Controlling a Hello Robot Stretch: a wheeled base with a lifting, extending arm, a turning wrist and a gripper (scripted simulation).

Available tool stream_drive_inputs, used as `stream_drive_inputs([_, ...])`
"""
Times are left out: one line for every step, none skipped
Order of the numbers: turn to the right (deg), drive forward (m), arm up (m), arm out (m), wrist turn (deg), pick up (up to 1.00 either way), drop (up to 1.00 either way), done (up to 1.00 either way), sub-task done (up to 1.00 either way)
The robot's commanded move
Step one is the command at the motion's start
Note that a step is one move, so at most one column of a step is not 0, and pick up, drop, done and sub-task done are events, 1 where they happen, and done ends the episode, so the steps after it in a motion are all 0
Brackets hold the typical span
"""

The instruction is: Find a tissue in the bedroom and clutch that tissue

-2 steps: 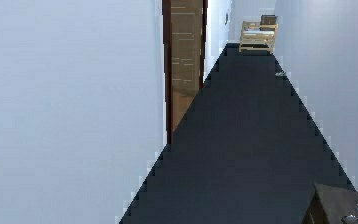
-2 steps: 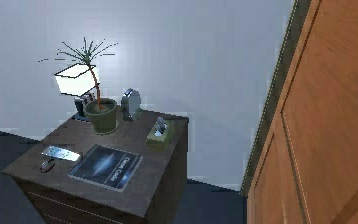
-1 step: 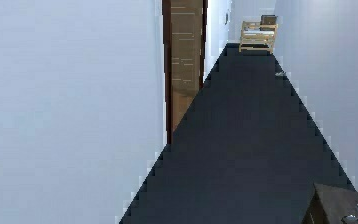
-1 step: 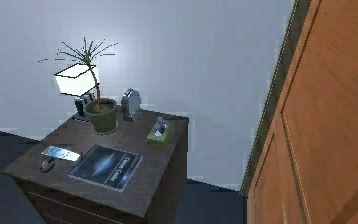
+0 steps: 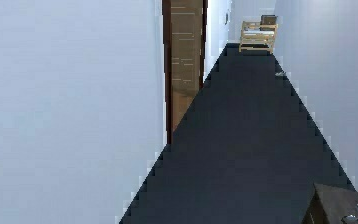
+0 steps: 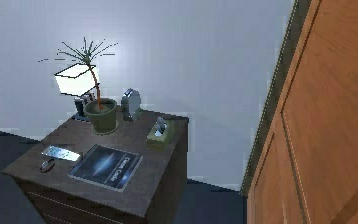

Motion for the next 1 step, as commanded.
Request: stream_drive_inputs([0.0, 0.00, 0.00, 0.46, 0.0, 0.00, 0.00, 0.00, 0.00])
